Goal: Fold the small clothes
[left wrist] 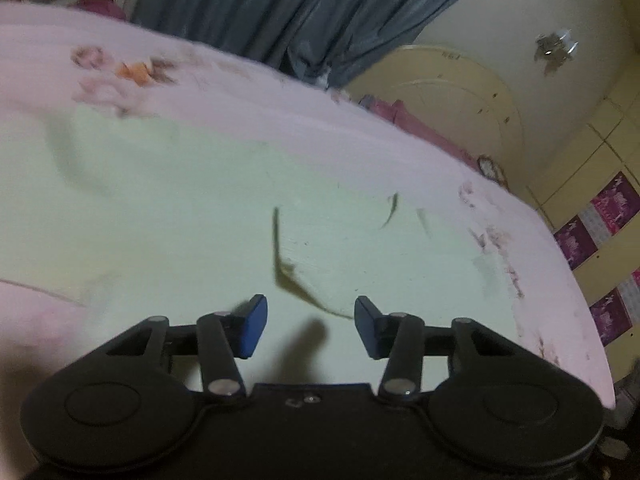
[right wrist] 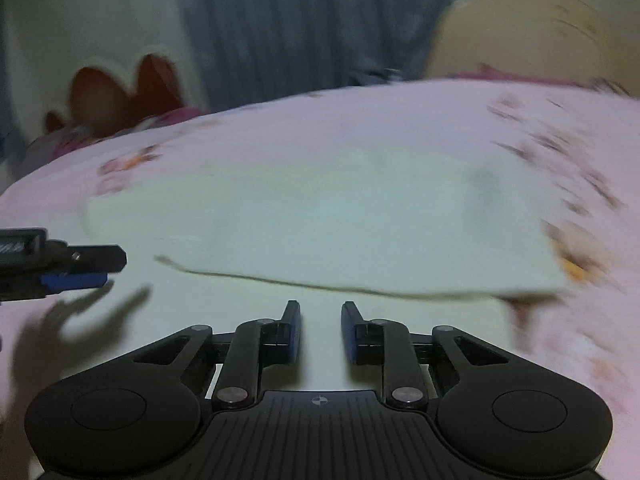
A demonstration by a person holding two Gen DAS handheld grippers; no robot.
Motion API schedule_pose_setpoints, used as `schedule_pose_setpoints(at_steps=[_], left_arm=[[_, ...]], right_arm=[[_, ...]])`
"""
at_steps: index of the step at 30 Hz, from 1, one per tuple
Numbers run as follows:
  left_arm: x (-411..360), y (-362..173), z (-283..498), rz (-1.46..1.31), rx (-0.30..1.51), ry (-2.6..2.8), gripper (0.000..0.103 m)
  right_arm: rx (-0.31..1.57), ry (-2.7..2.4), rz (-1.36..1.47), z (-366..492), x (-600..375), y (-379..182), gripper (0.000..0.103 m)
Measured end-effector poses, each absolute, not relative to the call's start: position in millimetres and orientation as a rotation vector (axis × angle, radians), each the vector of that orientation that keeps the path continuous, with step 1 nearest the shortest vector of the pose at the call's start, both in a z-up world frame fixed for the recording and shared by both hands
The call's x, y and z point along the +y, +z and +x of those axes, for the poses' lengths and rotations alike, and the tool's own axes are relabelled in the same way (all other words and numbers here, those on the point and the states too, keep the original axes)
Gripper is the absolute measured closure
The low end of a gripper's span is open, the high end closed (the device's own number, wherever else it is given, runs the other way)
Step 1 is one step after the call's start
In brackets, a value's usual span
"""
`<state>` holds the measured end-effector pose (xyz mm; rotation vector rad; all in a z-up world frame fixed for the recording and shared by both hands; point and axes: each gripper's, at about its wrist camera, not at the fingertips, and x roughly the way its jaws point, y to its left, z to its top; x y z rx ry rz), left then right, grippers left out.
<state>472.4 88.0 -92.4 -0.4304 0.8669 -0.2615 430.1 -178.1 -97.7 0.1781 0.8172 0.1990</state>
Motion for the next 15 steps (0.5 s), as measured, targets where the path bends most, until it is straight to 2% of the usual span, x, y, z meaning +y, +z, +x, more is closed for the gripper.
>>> schedule_pose_setpoints(at_steps=[3, 4, 5, 6, 7, 15], left_arm=[[77.1, -102.8, 484.7, -0.446, 0.880, -0.261, 0.065], [72.8, -104.3, 488.4, -0.441, 0.879, -0.261, 0.072], [69.1, -105.5, 491.4, -0.430, 0.879, -0.260, 0.086], [65.2, -105.4, 494.0, -0.420, 0.884, -0.255, 0.096], [63.8, -104.6, 495.8, -0.415, 0.886, -0.251, 0.100], [92.3, -66.4, 475.6, -0.372, 0.766, -0.221, 0.100]], right_arm=[[0.830, 0.145, 0.238, 431.8, -213.8, -99.2, 0.079], [0.830, 0.137, 0.253, 431.6, -223.6, -99.1, 0.079], [0.831, 0.132, 0.266, 433.1, -230.8, -99.5, 0.079], [0.832, 0.131, 0.278, 434.9, -236.6, -99.8, 0.079], [0.834, 0.130, 0.289, 437.7, -240.0, -100.8, 0.079], [0.840, 0.145, 0.315, 447.4, -253.7, -102.1, 0.079]])
